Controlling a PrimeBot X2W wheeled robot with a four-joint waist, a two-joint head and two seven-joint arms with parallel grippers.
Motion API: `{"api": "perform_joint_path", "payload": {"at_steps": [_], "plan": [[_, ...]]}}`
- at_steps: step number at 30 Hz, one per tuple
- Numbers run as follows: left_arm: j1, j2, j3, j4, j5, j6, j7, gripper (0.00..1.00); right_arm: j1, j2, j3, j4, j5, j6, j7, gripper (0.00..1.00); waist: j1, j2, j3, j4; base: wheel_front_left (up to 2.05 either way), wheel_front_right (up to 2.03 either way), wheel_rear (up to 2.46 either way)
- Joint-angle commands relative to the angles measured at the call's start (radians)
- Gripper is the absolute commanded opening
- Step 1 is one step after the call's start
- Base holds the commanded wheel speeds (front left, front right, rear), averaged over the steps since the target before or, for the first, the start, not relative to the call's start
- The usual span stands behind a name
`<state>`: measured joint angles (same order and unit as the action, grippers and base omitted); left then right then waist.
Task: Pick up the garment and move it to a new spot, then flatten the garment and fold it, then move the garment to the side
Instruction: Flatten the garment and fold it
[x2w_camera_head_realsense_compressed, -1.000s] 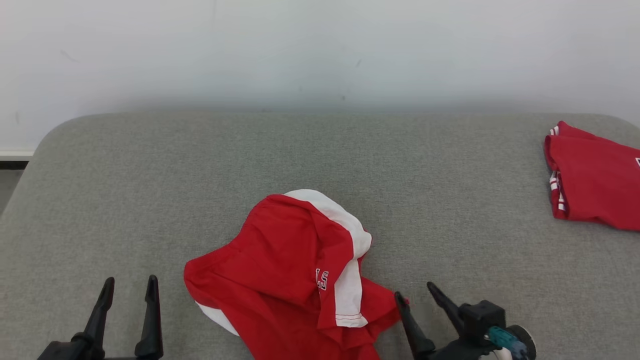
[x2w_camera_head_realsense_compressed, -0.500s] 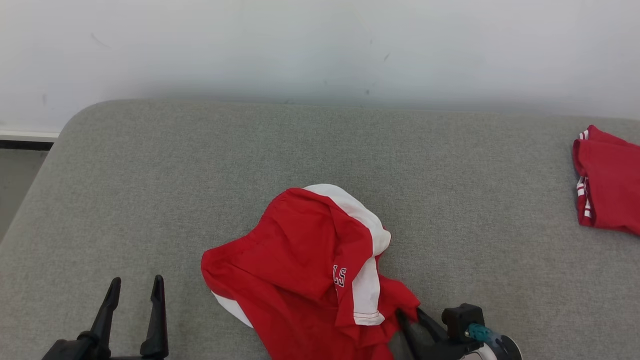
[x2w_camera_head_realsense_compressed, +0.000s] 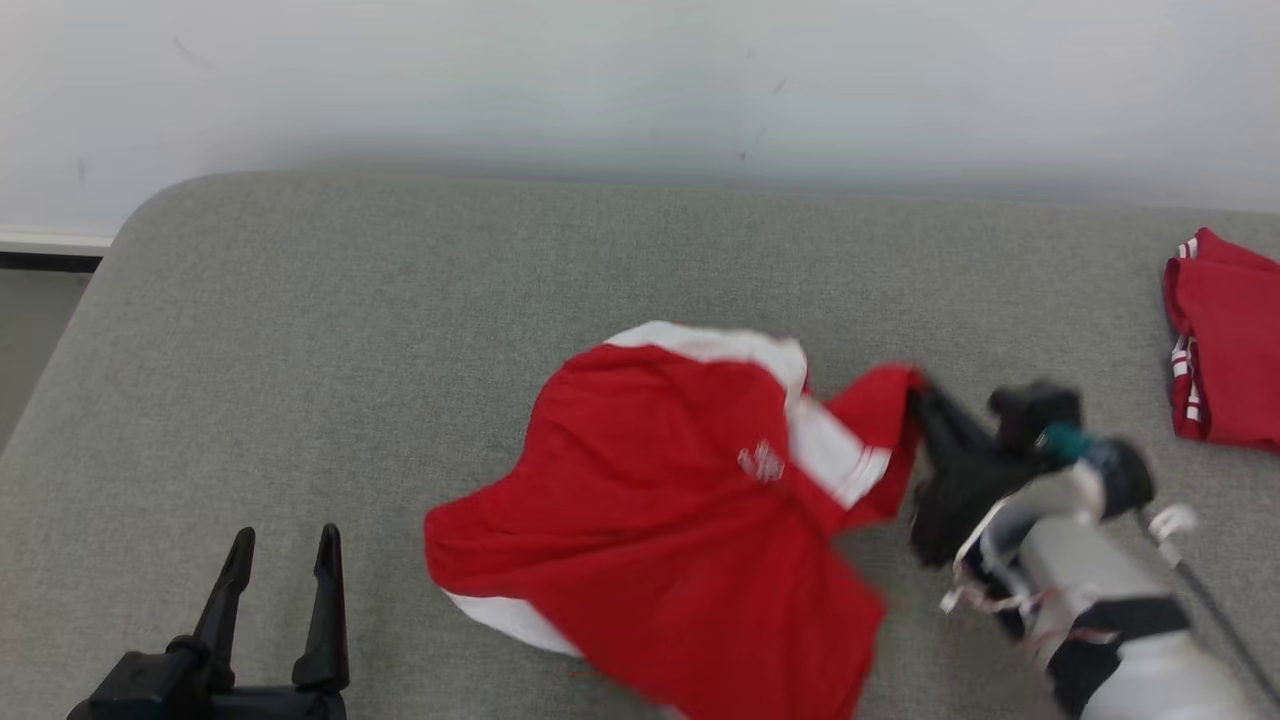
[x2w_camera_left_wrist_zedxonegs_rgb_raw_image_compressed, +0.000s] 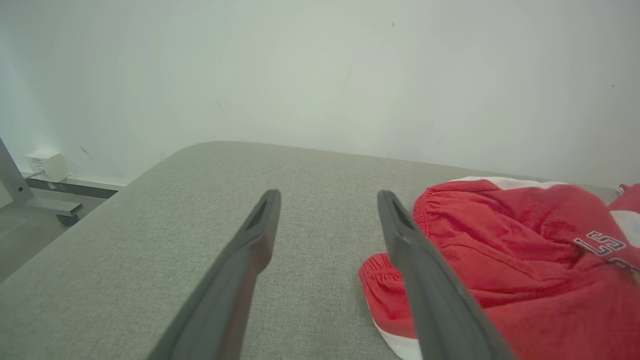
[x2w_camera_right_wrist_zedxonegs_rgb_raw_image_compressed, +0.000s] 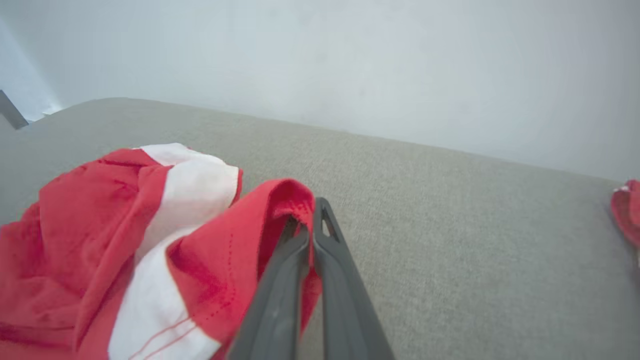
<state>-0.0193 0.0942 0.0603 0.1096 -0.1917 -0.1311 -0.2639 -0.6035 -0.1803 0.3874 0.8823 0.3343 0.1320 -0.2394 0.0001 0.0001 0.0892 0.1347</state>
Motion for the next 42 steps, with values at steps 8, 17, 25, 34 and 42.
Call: {"api": "perform_joint_path", "payload": {"at_steps": [8,17,25,34,42], "plan": [[-0.034,-0.003,-0.015,0.008,-0.017,0.002,0.000,1.00,-0.228,-0.081,-0.028,0.088,0.006,-0.003,0.014,0.00,-0.0001,-0.0001,0.045,0.024,0.00,0.00,0.00],[-0.051,-0.006,-0.013,0.018,-0.014,0.002,0.000,1.00,-0.283,-0.059,0.013,0.233,0.018,-0.003,0.015,1.00,-0.0001,-0.0001,0.057,0.007,0.00,0.00,0.00],[-0.025,0.000,0.003,0.014,-0.002,0.002,0.000,1.00,-0.178,-0.075,0.016,0.191,0.080,-0.003,-0.024,1.00,-0.0001,-0.0001,0.020,-0.035,0.00,0.00,0.00],[0.010,0.003,0.029,0.004,0.004,0.002,0.000,1.00,0.081,-0.097,-0.138,-0.185,0.053,-0.003,-0.024,1.00,-0.0001,-0.0001,-0.011,-0.089,0.00,0.00,0.00],[0.032,-0.002,0.030,0.002,0.016,0.002,0.000,1.00,0.347,-0.035,-0.269,-0.472,-0.039,-0.003,-0.025,1.00,-0.0001,-0.0001,-0.047,-0.113,0.00,0.00,0.00]]}}
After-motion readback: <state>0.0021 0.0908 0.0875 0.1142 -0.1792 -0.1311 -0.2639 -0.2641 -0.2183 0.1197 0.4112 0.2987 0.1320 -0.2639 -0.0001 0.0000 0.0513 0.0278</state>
